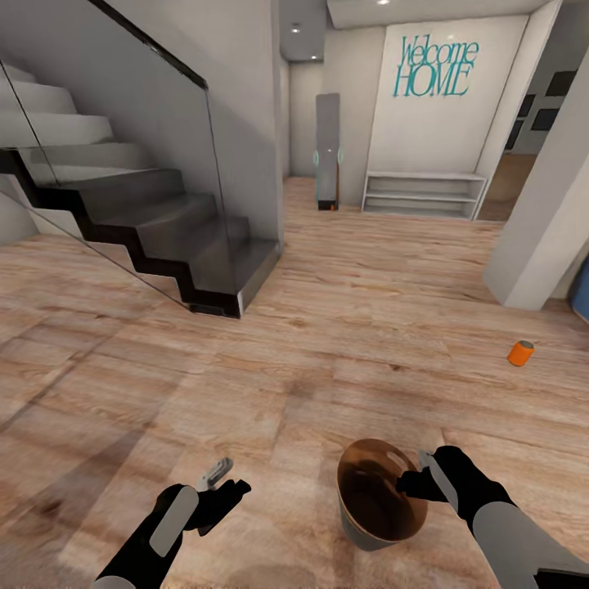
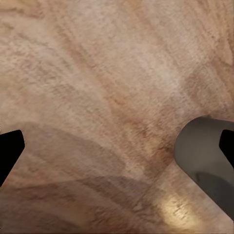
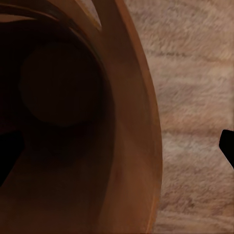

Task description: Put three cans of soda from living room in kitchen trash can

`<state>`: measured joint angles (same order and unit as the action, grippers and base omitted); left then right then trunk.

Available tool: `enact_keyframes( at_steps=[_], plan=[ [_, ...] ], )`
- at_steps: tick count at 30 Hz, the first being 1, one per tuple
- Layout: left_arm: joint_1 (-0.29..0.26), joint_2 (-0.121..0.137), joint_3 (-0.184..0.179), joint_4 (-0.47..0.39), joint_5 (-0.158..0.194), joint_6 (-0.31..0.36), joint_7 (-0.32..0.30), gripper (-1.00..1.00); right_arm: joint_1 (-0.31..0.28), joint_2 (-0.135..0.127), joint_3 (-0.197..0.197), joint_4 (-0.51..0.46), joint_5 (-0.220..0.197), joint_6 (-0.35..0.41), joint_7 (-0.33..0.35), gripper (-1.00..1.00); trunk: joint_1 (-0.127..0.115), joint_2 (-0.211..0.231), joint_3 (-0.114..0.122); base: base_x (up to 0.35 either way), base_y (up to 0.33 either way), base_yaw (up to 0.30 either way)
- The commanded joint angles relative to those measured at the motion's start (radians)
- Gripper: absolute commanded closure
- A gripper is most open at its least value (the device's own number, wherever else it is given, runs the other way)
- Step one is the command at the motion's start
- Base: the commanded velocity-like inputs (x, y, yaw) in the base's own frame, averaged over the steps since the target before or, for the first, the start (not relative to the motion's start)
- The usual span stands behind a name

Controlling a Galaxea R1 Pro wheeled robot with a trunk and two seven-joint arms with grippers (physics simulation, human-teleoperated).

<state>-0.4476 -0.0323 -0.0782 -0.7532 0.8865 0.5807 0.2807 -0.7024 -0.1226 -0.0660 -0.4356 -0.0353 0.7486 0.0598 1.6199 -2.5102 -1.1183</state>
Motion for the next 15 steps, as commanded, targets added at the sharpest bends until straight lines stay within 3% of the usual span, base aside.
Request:
enact_keyframes(
  at_steps=[1, 11, 14, 15],
  plan=[
    [0.000, 0.000, 0.000, 0.000, 0.000, 0.000, 0.000, -1.00, 0.000, 0.000, 0.000, 0.000, 0.000, 0.000, 0.000, -1.00, 0.000, 0.000, -0.004, 0.000, 0.000, 0.000],
    [0.000, 0.000, 0.000, 0.000, 0.000, 0.000, 0.000, -1.00, 0.000, 0.000, 0.000, 0.000, 0.000, 0.000, 0.000, -1.00, 0.005, -0.003, -0.043, 0.000, 0.000, 0.000],
    [0.000, 0.000, -0.001, -0.001, 0.001, 0.000, -0.008, -1.00, 0.000, 0.000, 0.000, 0.000, 0.000, 0.001, 0.000, -1.00, 0.005, -0.003, -0.043, 0.000, 0.000, 0.000],
    [0.000, 0.000, -0.003, -0.001, 0.001, 0.000, -0.011, -1.00, 0.000, 0.000, 0.000, 0.000, 0.000, 0.001, 0.001, 1.00, 0.005, -0.003, -0.043, 0.000, 0.000, 0.000]
  ],
)
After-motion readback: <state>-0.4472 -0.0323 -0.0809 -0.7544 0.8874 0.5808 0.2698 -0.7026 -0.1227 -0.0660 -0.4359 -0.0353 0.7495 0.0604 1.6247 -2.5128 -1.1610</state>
